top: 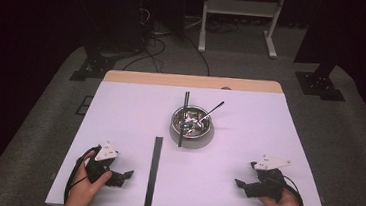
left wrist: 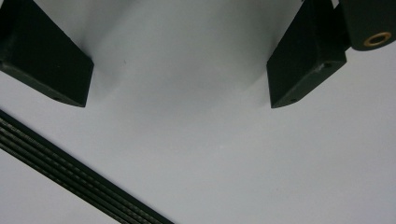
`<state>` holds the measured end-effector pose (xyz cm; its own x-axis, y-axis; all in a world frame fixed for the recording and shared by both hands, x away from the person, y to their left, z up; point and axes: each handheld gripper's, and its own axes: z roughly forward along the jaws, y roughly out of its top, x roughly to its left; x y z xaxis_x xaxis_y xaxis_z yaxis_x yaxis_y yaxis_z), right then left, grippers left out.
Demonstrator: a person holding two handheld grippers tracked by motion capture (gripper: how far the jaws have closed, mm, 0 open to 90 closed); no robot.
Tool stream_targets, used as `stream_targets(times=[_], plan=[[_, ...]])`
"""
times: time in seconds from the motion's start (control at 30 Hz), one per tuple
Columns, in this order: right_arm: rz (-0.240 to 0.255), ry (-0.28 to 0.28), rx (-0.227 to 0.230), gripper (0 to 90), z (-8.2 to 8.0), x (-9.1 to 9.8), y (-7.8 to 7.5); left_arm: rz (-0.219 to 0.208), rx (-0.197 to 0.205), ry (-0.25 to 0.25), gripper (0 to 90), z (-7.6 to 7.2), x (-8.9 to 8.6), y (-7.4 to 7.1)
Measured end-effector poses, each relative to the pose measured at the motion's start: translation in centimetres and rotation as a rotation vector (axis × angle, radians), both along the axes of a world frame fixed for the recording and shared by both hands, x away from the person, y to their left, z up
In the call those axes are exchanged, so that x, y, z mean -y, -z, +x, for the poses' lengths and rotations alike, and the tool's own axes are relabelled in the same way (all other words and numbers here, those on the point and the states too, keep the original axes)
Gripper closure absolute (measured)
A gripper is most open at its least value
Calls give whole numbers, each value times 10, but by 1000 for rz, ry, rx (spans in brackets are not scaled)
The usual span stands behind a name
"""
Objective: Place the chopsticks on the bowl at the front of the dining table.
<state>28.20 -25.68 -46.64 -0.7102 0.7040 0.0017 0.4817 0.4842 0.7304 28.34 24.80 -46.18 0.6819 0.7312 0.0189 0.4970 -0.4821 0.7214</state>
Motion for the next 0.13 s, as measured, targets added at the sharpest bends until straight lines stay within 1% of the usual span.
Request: stream_targets(times=[0.13], plan=[[0, 0, -1, 126, 0, 0, 0, 0, 4, 2, 61, 0, 0, 0]])
